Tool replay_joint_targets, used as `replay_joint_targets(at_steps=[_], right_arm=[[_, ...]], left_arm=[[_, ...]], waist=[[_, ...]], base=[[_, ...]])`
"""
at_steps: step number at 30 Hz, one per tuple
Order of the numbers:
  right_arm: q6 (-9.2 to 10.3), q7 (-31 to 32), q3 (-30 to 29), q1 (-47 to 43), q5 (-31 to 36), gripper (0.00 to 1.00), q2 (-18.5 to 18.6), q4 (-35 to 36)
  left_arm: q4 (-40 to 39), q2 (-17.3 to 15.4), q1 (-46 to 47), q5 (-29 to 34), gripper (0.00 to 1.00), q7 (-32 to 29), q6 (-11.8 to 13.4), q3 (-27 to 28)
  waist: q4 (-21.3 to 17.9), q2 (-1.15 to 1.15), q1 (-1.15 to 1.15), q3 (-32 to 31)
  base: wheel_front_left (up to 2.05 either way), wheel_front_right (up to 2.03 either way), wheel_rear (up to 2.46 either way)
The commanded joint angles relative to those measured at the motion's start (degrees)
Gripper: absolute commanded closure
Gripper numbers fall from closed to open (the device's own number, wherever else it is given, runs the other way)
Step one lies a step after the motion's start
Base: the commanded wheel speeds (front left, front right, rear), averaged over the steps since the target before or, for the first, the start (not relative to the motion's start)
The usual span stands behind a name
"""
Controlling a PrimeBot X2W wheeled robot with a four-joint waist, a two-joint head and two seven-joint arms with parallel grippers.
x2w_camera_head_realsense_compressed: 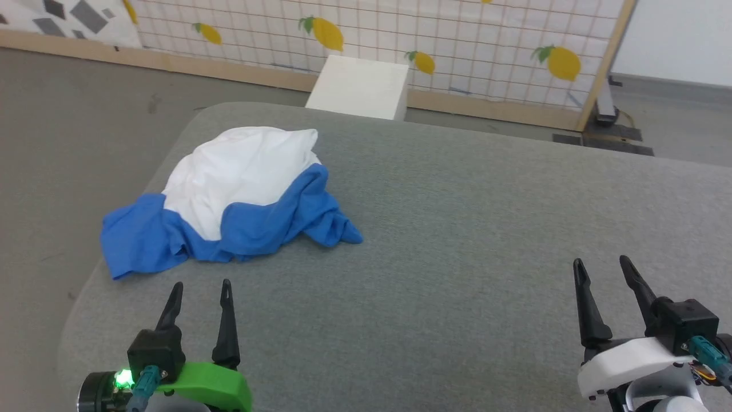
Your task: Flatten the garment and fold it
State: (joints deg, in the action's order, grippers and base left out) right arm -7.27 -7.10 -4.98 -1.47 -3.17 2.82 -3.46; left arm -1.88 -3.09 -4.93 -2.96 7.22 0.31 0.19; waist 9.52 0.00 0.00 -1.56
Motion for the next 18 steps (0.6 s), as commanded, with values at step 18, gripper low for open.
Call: replay_joint_targets(at_steps=[18], right_arm=[[-0.14,-2.6,0.9,-0.5,-1.1,0.00,0.0,-2.9]], left_arm=[[-0.1,0.1,-2.2,-0.7,0.00,2.5,0.2,1.0]], waist=[[8.7,0.00,0.00,-0.7]], base=[[0.00,0.00,0.00]])
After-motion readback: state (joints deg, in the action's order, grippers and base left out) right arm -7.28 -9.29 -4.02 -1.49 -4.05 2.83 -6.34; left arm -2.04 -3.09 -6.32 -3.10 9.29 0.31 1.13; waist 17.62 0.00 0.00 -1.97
